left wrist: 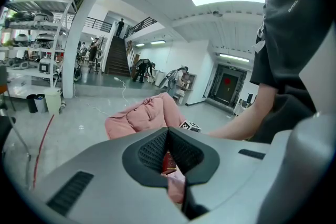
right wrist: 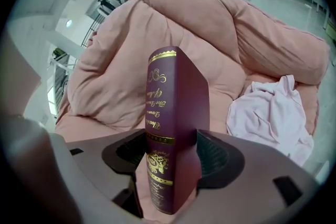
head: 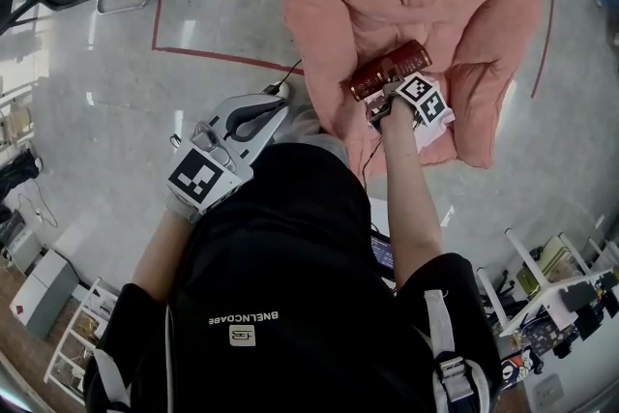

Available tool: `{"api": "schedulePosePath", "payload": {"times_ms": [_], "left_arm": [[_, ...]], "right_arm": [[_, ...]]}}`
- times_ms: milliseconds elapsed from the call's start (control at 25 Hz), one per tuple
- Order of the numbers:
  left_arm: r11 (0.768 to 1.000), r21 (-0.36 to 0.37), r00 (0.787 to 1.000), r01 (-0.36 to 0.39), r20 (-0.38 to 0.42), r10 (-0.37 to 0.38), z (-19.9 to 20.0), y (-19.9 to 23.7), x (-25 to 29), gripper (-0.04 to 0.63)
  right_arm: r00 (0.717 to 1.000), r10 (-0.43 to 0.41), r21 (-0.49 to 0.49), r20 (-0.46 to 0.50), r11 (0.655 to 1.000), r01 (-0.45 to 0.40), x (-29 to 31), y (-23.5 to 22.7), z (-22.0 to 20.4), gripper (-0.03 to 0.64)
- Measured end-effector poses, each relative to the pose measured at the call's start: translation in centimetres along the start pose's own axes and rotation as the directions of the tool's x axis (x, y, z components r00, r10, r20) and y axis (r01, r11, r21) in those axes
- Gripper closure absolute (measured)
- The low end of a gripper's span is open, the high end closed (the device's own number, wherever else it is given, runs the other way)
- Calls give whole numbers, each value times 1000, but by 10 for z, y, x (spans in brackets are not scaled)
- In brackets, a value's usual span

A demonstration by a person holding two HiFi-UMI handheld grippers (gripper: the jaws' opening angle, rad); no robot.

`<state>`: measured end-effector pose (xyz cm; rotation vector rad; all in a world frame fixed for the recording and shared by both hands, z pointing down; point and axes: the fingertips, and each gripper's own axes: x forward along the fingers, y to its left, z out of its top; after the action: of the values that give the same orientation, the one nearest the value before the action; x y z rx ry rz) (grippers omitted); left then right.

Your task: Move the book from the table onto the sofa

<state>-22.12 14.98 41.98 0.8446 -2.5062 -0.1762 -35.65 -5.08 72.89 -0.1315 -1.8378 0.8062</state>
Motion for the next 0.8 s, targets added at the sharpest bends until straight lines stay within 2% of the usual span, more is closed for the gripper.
{"api": "schedulePosePath", "payload": {"times_ms": [200,320,440,600,680,800], "left_arm": [[1000,1,1000,-7,30,7,5,-1,0,581],[1000,2,1000,-5,12,5,2,-1,-1,581],[1000,1,999,-8,31,8,6,-1,0,581],[1000,-1,1000,-5,5,5,-1,-1,-1,581],[1000,-2,1000,-5,-10,5,-4,-2,-1,581],[1000,4,1000,-11,27,11,2,-1,0,581]], "right_arm": [[999,41,-26,-2,999,-41,-4,16,-2,325],[997,73,-26,4,997,-72,-6,27,-1,325],[994,108,-60,1,992,-107,-6,43,1,325],[998,65,-100,-22,993,-67,8,38,2,325],[999,28,-83,-28,996,-31,14,26,2,325],[999,-29,-40,-28,999,27,21,4,4,327]]}}
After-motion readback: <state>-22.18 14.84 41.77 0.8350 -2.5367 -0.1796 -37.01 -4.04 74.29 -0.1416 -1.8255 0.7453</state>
